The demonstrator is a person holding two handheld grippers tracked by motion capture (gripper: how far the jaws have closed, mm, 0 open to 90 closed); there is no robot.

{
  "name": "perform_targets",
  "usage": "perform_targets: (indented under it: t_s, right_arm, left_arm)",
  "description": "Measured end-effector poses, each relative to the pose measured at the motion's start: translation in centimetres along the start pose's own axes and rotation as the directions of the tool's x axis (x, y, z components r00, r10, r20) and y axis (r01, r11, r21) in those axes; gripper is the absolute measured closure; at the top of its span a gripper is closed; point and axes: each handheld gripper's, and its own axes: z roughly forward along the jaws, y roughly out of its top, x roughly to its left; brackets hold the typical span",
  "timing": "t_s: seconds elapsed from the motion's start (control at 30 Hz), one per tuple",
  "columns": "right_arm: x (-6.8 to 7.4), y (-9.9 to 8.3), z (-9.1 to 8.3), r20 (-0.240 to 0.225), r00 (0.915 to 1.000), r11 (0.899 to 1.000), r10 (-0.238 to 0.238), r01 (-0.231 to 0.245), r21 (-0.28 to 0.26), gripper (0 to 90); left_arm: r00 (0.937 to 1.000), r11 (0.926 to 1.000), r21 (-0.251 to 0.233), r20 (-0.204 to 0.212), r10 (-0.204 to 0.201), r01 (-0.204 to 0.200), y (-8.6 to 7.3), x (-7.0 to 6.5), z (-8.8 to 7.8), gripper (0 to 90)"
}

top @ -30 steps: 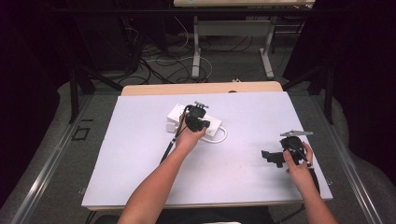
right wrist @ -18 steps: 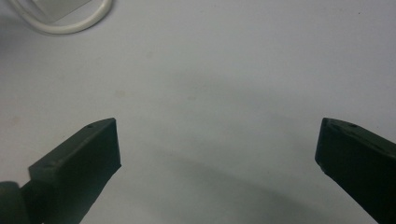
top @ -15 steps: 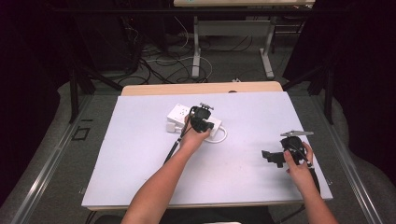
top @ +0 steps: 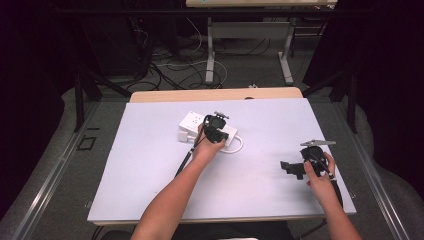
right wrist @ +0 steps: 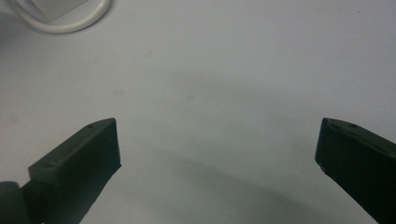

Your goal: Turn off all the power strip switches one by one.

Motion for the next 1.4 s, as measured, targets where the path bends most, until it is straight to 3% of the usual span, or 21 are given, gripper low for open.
perform_targets:
  t_s: [0.2, 0.23, 0.27, 0.33, 0.4, 0.57, 0.8, 0.83, 1.4]
  right_arm:
    - [0.1, 0.0, 0.1, 0.002, 1.0000, 1.000, -0.005, 0.005, 0.000, 0.0]
    - [0.3, 0.0, 0.1, 0.001, 1.0000, 1.000, 0.009, -0.009, 0.010, 0.0]
    - [0.3, 0.0, 0.1, 0.001, 1.0000, 1.000, 0.003, -0.003, 0.010, 0.0]
    - [0.3, -0.1, 0.1, 0.000, 1.0000, 1.000, 0.001, -0.001, 0.010, 0.0]
    - [0.2, -0.1, 0.1, 0.001, 1.0000, 1.000, 0.003, -0.003, 0.010, 0.0]
    - [0.1, -0.1, 0.2, 0.000, 1.0000, 1.000, -0.001, 0.001, 0.004, 0.0]
    - [0.1, -0.1, 0.2, -0.001, 1.0000, 1.000, -0.004, 0.004, 0.000, 0.0]
    - [0.3, 0.0, 0.1, 0.002, 0.9999, 1.000, 0.014, -0.014, 0.009, 0.0]
    - [0.1, -0.1, 0.3, -0.006, 1.0000, 1.000, -0.004, 0.004, 0.005, 0.0]
  left_arm:
    - [0.9998, 0.9998, 0.001, -0.004, 0.021, -0.021, 0.0, 0.1, 0.1, 90.0]
    - [0.9998, 0.9998, 0.002, -0.009, 0.018, -0.018, 0.0, 0.1, 0.1, 90.0]
    - [0.9999, 0.9999, -0.001, 0.001, -0.015, 0.015, -0.1, 0.0, 0.1, 90.0]
    - [0.9998, 0.9998, 0.000, -0.003, 0.021, -0.021, -0.2, 0.2, 0.0, 90.0]
    - [1.0000, 0.9998, -0.019, -0.002, 0.000, 0.000, -0.2, 0.0, 0.0, 90.0]
    - [0.9997, 0.9997, -0.007, -0.007, 0.025, -0.025, -0.1, 0.0, -0.3, 90.0]
    - [1.0000, 0.9998, -0.020, -0.004, 0.005, -0.005, 0.1, 0.1, -0.6, 90.0]
    - [1.0000, 0.9997, -0.023, -0.006, 0.006, -0.006, 0.1, 0.1, -0.7, 90.0]
    - [0.9989, 0.9982, -0.042, -0.021, -0.043, 0.042, 0.7, 2.1, -1.9, 90.0]
